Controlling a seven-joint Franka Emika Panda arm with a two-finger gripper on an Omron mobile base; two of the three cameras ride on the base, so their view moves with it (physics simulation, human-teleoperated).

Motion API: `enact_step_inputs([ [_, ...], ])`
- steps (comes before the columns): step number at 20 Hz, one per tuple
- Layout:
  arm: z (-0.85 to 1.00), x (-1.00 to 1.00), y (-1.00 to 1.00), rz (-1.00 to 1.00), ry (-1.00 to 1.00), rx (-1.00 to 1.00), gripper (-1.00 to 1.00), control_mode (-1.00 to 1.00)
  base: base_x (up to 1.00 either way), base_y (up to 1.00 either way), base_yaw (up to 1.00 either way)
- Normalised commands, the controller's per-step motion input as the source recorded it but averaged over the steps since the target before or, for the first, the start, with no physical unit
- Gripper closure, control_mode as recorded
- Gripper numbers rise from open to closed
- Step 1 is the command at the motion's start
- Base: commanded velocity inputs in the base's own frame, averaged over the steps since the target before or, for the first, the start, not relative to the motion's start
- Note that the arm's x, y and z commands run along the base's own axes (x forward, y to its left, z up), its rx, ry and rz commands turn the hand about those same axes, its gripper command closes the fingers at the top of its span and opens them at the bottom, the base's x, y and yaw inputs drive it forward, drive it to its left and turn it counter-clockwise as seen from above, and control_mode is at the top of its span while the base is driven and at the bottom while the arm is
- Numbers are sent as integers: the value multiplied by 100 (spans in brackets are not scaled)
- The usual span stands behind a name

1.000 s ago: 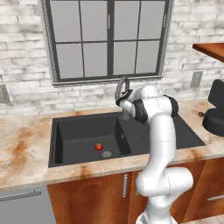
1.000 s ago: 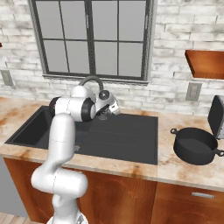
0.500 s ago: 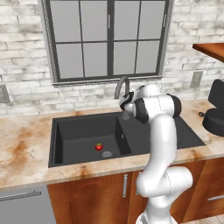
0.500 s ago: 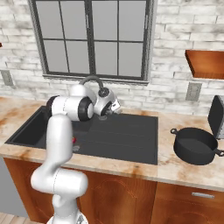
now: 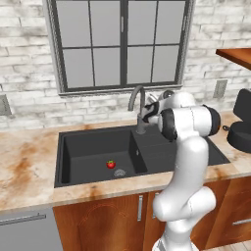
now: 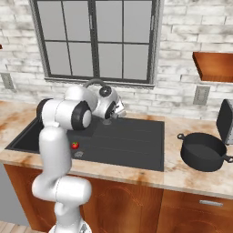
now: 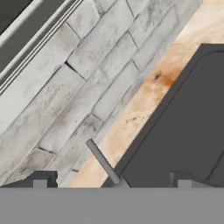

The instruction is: Dump the tomato from the pot into the sink. Then turn on the water and wash the tomato. Then turn off the water and put the tomato back in the pot.

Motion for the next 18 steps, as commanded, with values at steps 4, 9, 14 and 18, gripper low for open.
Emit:
enact_step_inputs([
  [4,39,-95,-13,0,0,0,-100,-100,0,0,0],
  [9,29,-94,-3,0,1,-1,-100,-100,0,0,0],
  [14,71,-54,16,1,5,-22,-100,-100,0,0,0],
  [18,69,-37,9,13,32,-7,-100,-100,0,0,0],
])
